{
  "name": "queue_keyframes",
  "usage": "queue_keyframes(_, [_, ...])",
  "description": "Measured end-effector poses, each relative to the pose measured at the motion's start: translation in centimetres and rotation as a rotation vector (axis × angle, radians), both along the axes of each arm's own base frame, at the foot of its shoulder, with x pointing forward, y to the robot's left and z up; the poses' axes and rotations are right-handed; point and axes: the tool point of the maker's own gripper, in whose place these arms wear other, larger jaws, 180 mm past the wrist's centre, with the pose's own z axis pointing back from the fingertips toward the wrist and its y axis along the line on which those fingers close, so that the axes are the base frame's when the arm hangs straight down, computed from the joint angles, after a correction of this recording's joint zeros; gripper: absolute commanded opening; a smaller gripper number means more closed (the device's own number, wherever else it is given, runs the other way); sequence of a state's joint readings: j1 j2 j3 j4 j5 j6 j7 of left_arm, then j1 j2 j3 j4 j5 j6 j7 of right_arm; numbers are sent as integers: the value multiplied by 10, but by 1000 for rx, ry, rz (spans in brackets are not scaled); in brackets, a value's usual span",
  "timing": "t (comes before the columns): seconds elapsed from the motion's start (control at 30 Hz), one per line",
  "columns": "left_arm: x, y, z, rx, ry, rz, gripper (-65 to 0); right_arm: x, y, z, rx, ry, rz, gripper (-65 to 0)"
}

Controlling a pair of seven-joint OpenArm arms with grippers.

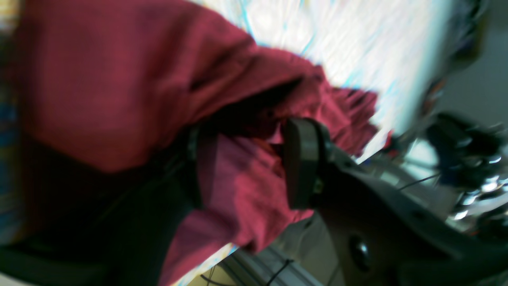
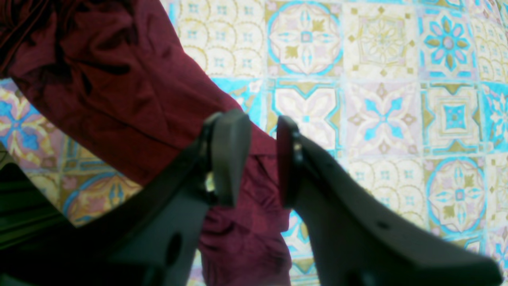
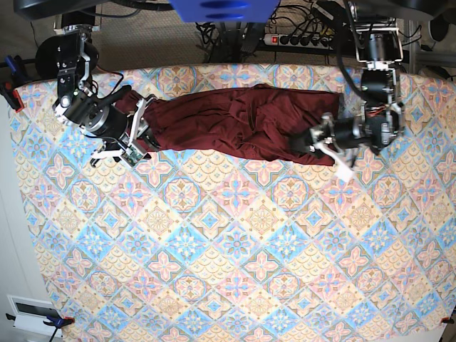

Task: Layout the t-shirt on the table in an organized manner, then fold the t-shirt properly

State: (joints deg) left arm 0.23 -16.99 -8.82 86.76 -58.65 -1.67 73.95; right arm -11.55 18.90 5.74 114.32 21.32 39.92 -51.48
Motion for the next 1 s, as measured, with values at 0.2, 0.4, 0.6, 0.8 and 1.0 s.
queue_keyframes(0.2, [-12,-43,-12,18,23,-119,-420,0,0,0,-1,1,0,-496])
queue_keyframes(0.4, [-12,-56,-9,-2,11,-152,-582,0,0,0,1,0,-1,-496])
queue_keyframes(0.6, [-11,-74,28,-148,-139,-239,-589,0,0,0,0,1,-1,-496])
queue_keyframes(0.8, [-20,-54,35,-111,-171,-254,-588,0,0,0,3,-1,-1,-496])
queue_keyframes(1.0, [-19,-37,36,-72,-174,-255,-588,0,0,0,1,1,-1,-496])
